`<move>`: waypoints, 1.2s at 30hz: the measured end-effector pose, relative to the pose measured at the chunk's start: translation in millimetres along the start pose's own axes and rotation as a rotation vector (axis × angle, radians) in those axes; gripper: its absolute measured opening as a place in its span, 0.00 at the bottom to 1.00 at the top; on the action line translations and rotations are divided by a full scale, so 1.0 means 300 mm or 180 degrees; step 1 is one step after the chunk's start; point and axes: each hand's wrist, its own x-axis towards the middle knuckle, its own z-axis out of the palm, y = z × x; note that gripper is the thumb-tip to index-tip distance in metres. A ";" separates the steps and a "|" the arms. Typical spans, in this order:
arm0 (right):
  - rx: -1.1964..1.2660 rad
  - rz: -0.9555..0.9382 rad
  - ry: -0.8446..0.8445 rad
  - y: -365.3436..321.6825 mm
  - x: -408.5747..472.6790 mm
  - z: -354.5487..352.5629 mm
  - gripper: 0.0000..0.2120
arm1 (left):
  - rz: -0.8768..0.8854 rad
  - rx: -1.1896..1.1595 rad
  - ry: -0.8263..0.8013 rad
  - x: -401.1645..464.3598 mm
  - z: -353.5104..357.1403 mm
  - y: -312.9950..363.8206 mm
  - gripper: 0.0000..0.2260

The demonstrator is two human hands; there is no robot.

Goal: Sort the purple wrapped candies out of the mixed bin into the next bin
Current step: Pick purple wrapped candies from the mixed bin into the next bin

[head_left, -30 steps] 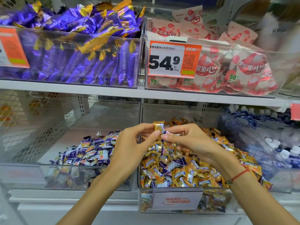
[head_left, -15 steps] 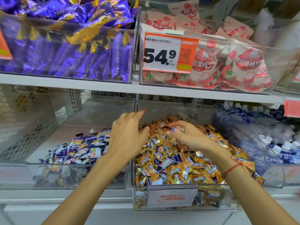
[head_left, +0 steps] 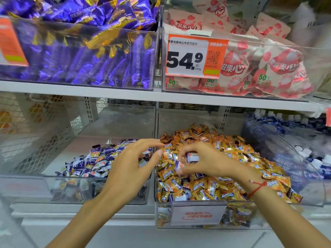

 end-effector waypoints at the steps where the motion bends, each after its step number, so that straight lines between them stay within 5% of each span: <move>1: 0.0231 -0.0139 0.0107 -0.021 0.002 0.002 0.10 | -0.0040 -0.0077 -0.0002 -0.001 -0.001 0.006 0.17; 5: 0.1140 -0.0351 0.0561 -0.110 -0.003 -0.015 0.07 | -0.0081 -0.0399 -0.0108 -0.009 -0.007 0.047 0.22; 10: 0.2574 -0.0136 0.0757 -0.170 0.011 0.019 0.05 | -0.0018 -0.0988 0.0459 0.004 0.004 0.077 0.14; 14: 0.3382 0.0006 0.0793 -0.195 0.015 0.016 0.15 | -0.0434 -0.1294 0.0679 0.029 -0.013 0.048 0.12; 28: 0.1942 -0.0441 0.1949 -0.215 0.038 0.055 0.08 | -0.0879 -0.2212 0.0525 0.045 -0.010 0.082 0.07; 33: 0.2096 -0.0536 0.1124 -0.209 0.032 0.055 0.09 | -0.1018 -0.2365 0.0780 0.053 -0.027 0.047 0.08; 36: 0.1218 -0.0105 0.0661 -0.135 0.028 0.027 0.08 | -0.0569 -0.0733 0.1064 0.064 -0.058 -0.032 0.06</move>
